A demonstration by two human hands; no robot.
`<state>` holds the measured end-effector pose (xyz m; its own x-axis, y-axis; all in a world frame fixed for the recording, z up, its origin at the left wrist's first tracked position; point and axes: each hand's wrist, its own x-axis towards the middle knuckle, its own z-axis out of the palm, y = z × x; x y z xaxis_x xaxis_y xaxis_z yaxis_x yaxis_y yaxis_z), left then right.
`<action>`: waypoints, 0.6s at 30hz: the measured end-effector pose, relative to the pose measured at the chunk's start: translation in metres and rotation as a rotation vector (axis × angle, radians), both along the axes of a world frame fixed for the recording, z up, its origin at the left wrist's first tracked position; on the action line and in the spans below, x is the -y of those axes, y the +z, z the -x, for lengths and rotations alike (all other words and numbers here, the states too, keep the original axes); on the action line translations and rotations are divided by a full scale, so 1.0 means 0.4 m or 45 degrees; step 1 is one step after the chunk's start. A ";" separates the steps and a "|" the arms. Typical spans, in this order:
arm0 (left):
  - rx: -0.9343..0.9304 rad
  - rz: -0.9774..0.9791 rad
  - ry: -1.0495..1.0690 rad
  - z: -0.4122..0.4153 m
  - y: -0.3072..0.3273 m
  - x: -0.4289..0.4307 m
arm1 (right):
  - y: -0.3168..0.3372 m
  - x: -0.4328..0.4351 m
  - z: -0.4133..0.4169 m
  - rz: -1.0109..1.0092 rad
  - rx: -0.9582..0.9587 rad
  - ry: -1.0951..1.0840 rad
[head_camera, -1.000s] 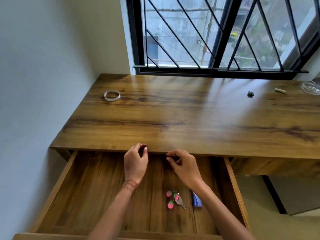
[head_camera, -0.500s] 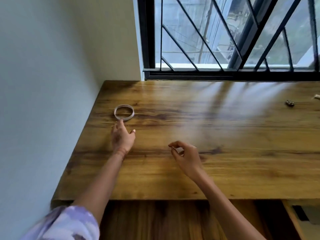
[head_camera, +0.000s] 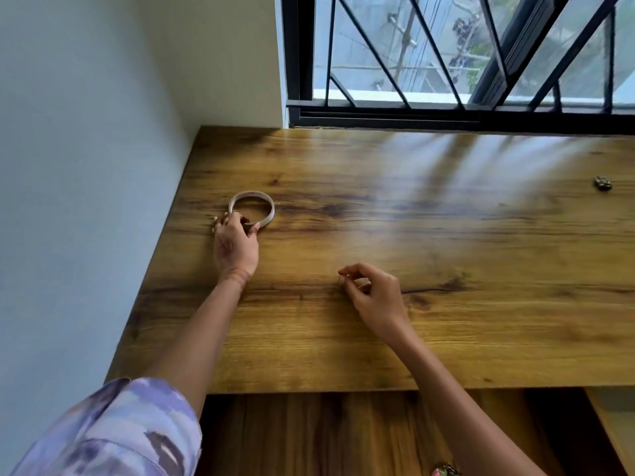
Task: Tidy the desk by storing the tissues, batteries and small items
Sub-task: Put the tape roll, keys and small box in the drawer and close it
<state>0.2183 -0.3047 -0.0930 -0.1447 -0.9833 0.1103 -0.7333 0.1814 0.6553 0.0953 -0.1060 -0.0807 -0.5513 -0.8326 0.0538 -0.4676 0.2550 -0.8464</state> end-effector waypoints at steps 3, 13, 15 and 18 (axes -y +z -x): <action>-0.064 0.041 -0.029 -0.020 0.004 -0.072 | 0.006 -0.021 -0.016 0.013 -0.008 0.006; -0.200 0.108 -0.224 -0.157 0.015 -0.545 | 0.008 -0.244 -0.093 0.036 -0.010 0.069; -0.172 0.121 -0.269 -0.195 0.004 -0.655 | -0.004 -0.320 -0.105 0.026 0.001 0.074; -0.107 0.089 -0.262 -0.235 -0.031 -0.774 | -0.023 -0.427 -0.115 0.008 0.022 0.052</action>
